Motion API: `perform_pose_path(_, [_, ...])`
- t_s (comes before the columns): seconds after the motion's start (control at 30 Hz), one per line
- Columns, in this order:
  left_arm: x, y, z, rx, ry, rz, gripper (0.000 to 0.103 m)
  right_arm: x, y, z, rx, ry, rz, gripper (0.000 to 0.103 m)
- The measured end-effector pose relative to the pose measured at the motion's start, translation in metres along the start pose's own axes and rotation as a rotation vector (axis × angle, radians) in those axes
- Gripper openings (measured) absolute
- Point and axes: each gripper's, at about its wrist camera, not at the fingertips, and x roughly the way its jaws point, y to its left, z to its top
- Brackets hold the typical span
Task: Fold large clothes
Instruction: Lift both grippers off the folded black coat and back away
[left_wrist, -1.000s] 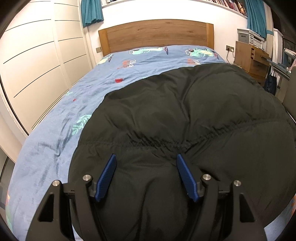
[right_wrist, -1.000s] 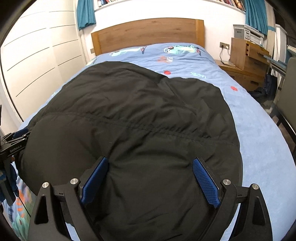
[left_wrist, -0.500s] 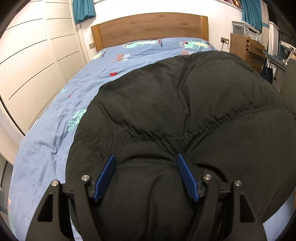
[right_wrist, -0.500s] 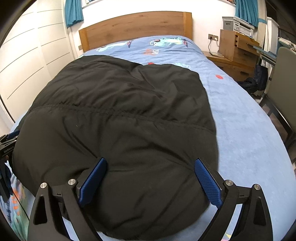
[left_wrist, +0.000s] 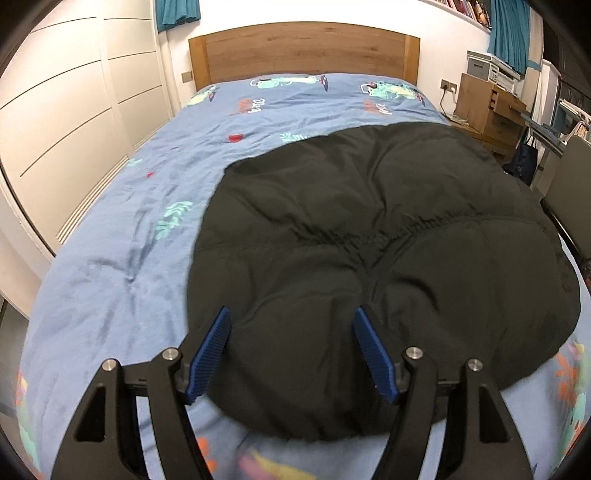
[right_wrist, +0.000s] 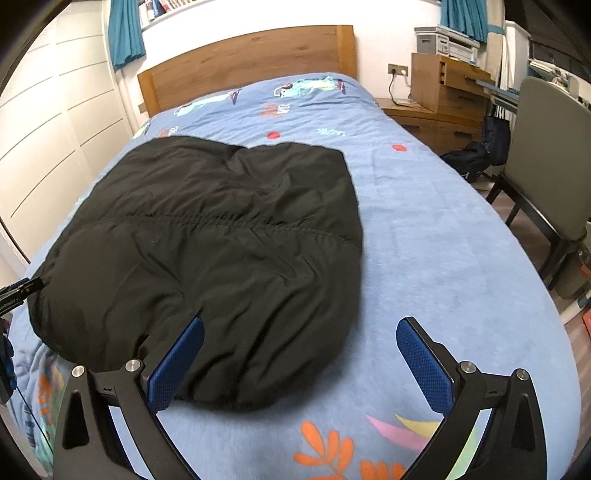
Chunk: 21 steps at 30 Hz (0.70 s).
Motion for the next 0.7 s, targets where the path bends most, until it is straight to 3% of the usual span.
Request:
perform_pose_path(0.13, [-0.013, 0.021, -0.009, -0.036, -0.004, 0.006, 0.068, -0.017, -0.002, -0.003, 0.002, -0.016, 0.0, 0.102])
perform_pose_path(0.33, [-0.018, 0.073, -0.035, -0.174, 0.014, -0.032, 0.068, -0.023, -0.006, -0.012, 0.028, -0.004, 0.022, 0.102])
perform_pose_path(0.47, [-0.018, 0.104, -0.055, -0.232, 0.026, -0.016, 0.068, -0.024, -0.012, -0.016, 0.049, -0.004, 0.021, 0.102])
perform_pose_path(0.6, [-0.024, 0.133, -0.081, -0.323, -0.016, -0.089, 0.068, -0.026, -0.019, -0.023, 0.059, -0.007, 0.024, 0.102])
perform_pose_path(0.7, [-0.021, 0.151, -0.097, -0.369, 0.005, -0.153, 0.068, -0.026, -0.025, -0.028, 0.071, -0.009, 0.033, 0.102])
